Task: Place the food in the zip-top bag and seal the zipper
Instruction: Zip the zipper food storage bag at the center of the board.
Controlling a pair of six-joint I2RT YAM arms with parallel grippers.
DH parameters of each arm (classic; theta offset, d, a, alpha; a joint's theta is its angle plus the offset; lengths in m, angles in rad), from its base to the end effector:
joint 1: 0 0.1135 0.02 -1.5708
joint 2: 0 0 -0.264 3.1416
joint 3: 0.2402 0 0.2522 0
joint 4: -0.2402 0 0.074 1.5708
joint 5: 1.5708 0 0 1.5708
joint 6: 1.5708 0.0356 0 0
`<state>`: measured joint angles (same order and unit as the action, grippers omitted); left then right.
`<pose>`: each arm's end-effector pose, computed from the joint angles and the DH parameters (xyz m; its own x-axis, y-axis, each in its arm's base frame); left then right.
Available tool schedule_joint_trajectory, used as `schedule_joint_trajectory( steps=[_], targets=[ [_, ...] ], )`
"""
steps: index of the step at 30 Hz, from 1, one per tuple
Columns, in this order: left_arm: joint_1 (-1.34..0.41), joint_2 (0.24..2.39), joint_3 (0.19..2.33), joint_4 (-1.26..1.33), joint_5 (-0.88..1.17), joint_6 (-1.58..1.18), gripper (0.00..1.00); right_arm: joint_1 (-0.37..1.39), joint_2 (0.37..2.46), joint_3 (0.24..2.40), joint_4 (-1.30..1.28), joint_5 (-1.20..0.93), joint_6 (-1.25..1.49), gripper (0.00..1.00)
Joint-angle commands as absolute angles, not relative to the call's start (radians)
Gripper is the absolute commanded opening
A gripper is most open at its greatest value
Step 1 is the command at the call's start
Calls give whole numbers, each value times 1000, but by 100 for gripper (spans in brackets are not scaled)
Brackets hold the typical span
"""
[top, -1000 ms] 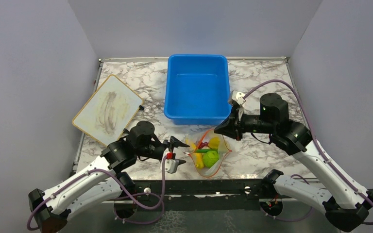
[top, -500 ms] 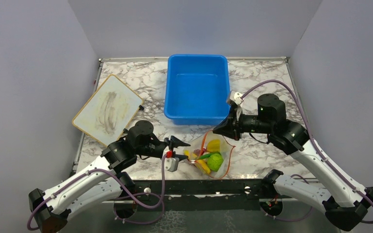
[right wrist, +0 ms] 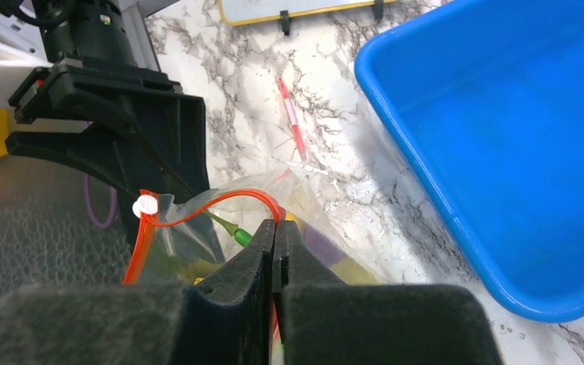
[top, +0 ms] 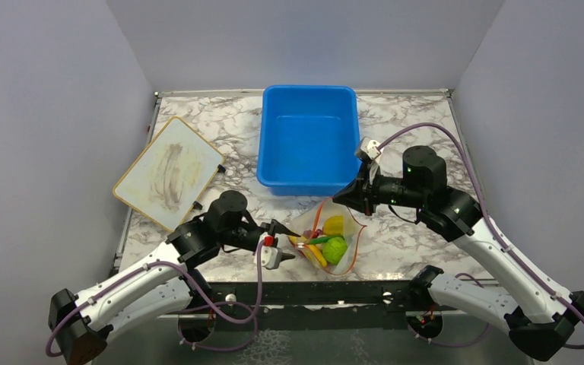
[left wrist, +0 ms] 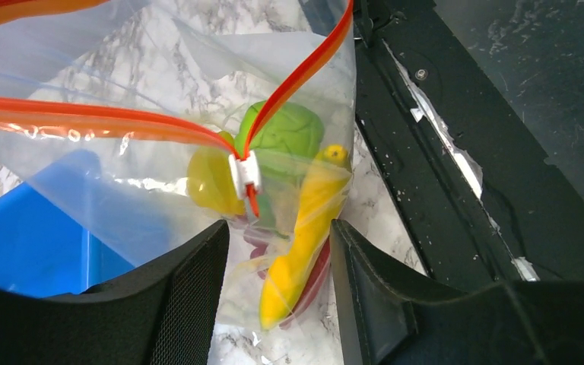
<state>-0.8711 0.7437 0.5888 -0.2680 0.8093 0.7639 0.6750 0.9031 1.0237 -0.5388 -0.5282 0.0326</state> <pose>0.0877 -0.1443 0.2733 0.4683 0.1848 -0.8640 0.8710 -0.2610 0.4163 0.1357 0.1316 0.3673 -0.3462 -0.2410 -0.9067 -0.8885 0.3946 0.2344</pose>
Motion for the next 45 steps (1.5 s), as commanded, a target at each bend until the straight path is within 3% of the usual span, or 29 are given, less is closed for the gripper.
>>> schedule_joint_trajectory(
  steps=[1,6,11,13,15,17,25,33,45],
  targets=[
    [-874,761,596,-223,874,754,54,678,889,1007,-460,-460,77,1],
    [-873,771,578,-146,838,719,52,678,899,998,-456,-454,92,1],
    [-872,794,574,-67,836,677,38,678,898,980,-429,-456,109,1],
    [-872,806,577,-66,834,673,26,678,903,982,-429,-456,113,1],
    [-873,814,581,-78,821,673,8,678,903,982,-435,-453,115,1],
    [-872,811,581,-84,809,678,0,678,898,980,-439,-449,109,2],
    [-870,802,589,-57,813,643,0,677,859,1007,-492,-518,20,40],
    [-864,839,665,-112,756,567,0,677,788,970,-382,-690,0,42],
    [-862,819,690,-64,666,449,0,680,757,841,-249,-732,-105,44]
  ],
)
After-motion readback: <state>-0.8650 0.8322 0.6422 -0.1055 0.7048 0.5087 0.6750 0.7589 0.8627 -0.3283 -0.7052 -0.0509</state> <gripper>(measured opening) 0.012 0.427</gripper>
